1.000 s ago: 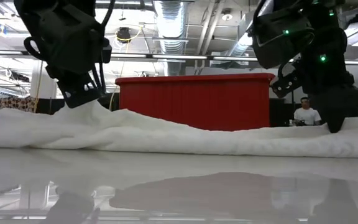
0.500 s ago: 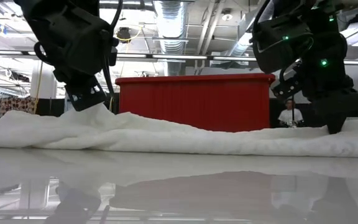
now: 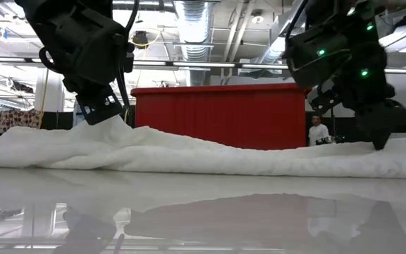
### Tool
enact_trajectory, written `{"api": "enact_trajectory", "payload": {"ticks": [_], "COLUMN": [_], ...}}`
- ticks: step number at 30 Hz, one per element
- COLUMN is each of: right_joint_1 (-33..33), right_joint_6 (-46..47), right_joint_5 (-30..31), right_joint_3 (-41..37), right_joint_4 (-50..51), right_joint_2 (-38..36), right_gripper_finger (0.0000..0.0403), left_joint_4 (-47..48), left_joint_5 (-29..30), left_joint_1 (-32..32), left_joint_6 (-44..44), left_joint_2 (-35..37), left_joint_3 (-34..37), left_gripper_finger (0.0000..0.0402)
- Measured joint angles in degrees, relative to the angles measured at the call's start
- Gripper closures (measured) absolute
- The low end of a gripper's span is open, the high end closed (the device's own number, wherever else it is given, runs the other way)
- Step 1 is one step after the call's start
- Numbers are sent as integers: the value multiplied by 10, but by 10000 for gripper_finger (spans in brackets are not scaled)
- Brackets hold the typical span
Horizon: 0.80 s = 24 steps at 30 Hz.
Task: Fold Laundry from Bin
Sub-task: Fold the white shirt
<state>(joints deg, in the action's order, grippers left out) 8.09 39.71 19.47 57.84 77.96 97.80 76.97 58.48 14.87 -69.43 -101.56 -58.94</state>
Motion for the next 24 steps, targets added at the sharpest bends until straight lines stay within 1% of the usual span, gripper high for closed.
{"api": "enact_trajectory", "payload": {"ticks": [3, 5, 8, 12, 15, 19, 21, 24], "right_joint_1": [-13, -15, -20, -36, -37, -11, 2, 15], "right_joint_6": [-37, -46, -47, -38, -63, -131, -133, -128], "right_joint_5": [7, 33, 62, 63, 48, -9, -27, -53], "right_joint_3": [0, 0, 0, 0, 0, 0, 1, 1], "right_joint_4": [-2, -2, -1, -2, -34, -136, -173, -187], "right_joint_2": [-5, -20, -55, -110, -152, -219, -241, -251], "right_gripper_finger": [175, 173, 175, 178, 178, 182, 187, 198], "left_joint_4": [0, 0, 0, 0, 0, 0, 0, 0], "left_joint_5": [1, 3, 5, 8, 8, 7, 3, 1], "left_joint_1": [0, 0, -2, -10, -16, -25, -27, -27], "left_joint_6": [0, 0, 0, 0, 0, 9, 9, 9], "left_joint_2": [0, 0, 0, 0, 0, 0, 0, 0], "left_joint_3": [0, 0, 0, 0, 0, 0, 0, 0], "left_gripper_finger": [401, 401, 401, 401, 401, 401, 402, 401]}}
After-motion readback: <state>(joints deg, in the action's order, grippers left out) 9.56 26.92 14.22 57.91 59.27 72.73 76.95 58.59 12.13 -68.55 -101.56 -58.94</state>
